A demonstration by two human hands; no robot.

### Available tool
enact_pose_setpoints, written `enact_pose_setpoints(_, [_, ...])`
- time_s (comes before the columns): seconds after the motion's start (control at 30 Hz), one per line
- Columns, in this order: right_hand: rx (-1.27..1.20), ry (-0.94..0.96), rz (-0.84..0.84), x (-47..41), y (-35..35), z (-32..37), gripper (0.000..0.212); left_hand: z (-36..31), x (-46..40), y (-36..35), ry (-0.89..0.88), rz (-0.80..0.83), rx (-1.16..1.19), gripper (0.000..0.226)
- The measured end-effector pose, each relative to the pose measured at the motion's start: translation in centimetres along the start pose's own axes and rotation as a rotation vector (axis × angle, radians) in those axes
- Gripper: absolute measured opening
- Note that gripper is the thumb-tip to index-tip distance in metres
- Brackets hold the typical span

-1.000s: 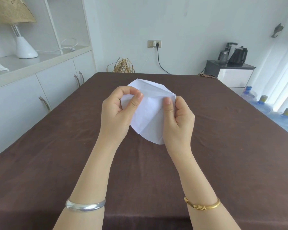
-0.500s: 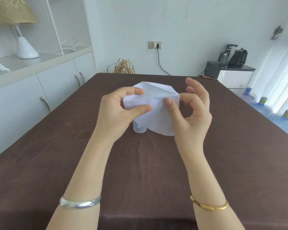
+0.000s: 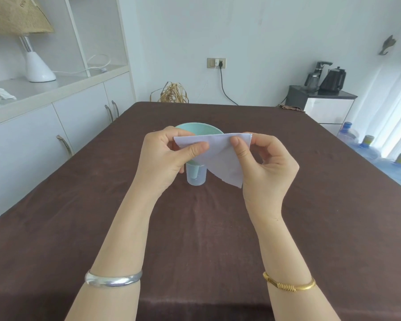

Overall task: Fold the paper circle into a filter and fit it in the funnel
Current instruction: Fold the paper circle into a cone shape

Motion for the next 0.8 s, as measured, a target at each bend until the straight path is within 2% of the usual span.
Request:
enact_pose_setpoints(0.17, [-0.044, -0.055, 0.064, -0.3, 0.2, -0.4, 0.032, 0.6, 0.0, 0.0, 0.056, -0.101, 0.144, 0.019])
enact_pose_setpoints(0.27, [-0.001, -0.066, 0.129, -0.2, -0.1, -0.4, 0.023, 0.6, 0.0, -0.3, 0.064, -0.098, 0.196, 0.002])
enact_pose_setpoints(0.33, [0.018, -0.077, 0.154, -0.2, -0.4, -0.4, 0.019, 0.7, 0.0, -0.5, 0.067, -0.135, 0.185, 0.005])
enact_pose_setpoints(0.43, [0.086, -0.080, 0.169, 0.1, -0.9, -0.7, 0.024, 0.8, 0.0, -0.9, 0.030, -0.210, 0.118, 0.016])
enact_pose_setpoints(0.6, [0.135, -0.123, 0.122, 1.4, -2.2, -1.4, 0.027, 0.6, 0.7, -2.0, -0.149, -0.324, -0.127, 0.038])
enact_pose_setpoints(0.7, [0.131, -0.152, 0.114, 1.6, -2.6, -1.5, 0.026, 0.7, 1.0, -2.1, -0.160, -0.374, -0.193, 0.029])
enact_pose_setpoints(0.77, [0.159, -0.147, 0.148, 1.4, -2.6, -1.6, 0.028, 0.7, 1.1, -2.1, -0.149, -0.377, -0.190, 0.011])
enact_pose_setpoints(0.8, [0.175, -0.141, 0.169, 1.3, -2.5, -1.6, 0.028, 0.6, 1.2, -1.9, -0.144, -0.385, -0.238, 0.010])
Point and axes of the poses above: each hand's wrist, its own x-axis away from the middle knuckle, its own y-axis out of the back of the hand, z = x × y, the point moved 2 cm from there along -x, towards the middle knuckle, and after that the axes turned 5 degrees about -y, right-handed, at the moved point
